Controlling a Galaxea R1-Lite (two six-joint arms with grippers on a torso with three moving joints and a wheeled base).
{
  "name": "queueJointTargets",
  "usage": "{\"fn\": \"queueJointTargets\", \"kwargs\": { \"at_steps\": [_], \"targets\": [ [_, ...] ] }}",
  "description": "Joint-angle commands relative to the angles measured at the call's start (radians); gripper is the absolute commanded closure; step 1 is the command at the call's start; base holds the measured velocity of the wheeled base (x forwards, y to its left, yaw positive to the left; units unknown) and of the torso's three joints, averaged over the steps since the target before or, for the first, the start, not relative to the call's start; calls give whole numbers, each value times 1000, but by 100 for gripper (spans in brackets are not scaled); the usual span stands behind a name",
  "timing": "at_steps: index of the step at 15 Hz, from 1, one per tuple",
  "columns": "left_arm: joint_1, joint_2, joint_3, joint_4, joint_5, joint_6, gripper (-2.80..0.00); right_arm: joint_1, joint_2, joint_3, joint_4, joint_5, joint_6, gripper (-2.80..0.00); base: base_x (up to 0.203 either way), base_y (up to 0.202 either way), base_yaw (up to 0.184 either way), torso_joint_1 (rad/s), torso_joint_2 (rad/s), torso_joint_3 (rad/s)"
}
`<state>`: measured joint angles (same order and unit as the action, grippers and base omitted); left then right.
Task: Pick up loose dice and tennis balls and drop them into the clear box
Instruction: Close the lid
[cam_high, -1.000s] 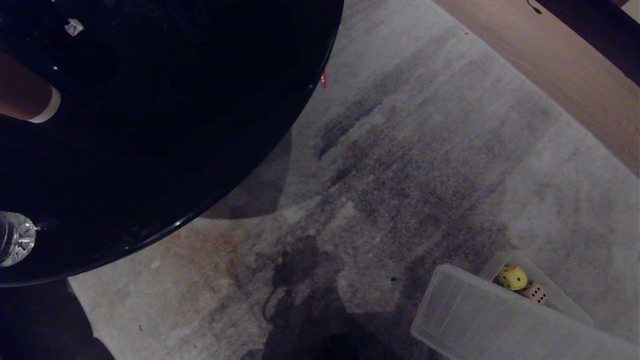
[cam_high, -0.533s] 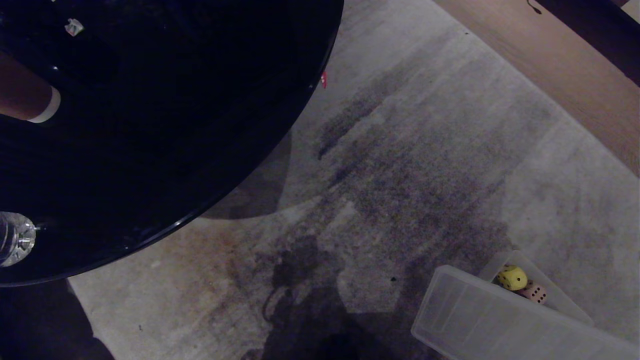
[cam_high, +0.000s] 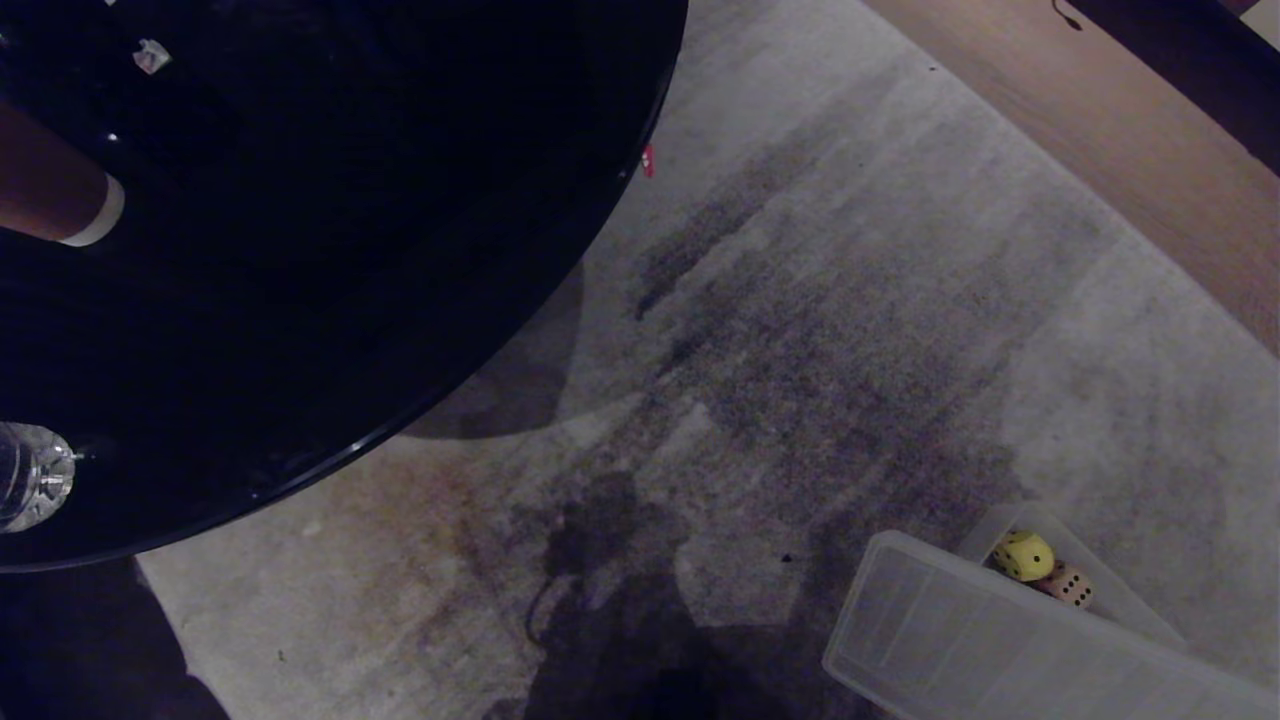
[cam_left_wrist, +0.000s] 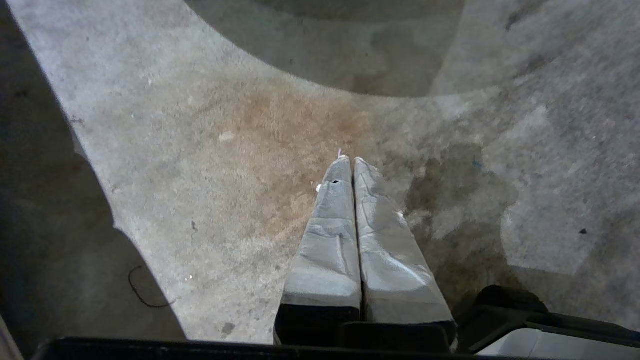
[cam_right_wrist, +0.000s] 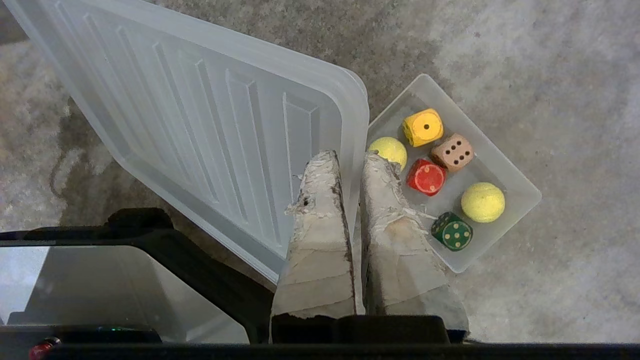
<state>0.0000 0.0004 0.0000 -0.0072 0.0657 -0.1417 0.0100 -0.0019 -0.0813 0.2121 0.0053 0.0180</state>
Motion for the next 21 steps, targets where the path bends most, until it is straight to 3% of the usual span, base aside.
{"fn": "queueJointTargets", "kwargs": {
  "at_steps": [1,21],
  "targets": [
    [0,1,2,0,0,-1,0,1,3,0,1,1,0,0,0,0,0,7,4,119],
    [0,1,2,0,0,-1,0,1,3,0,1,-1,2,0,0,0,0,1,2,203]
  ]
}}
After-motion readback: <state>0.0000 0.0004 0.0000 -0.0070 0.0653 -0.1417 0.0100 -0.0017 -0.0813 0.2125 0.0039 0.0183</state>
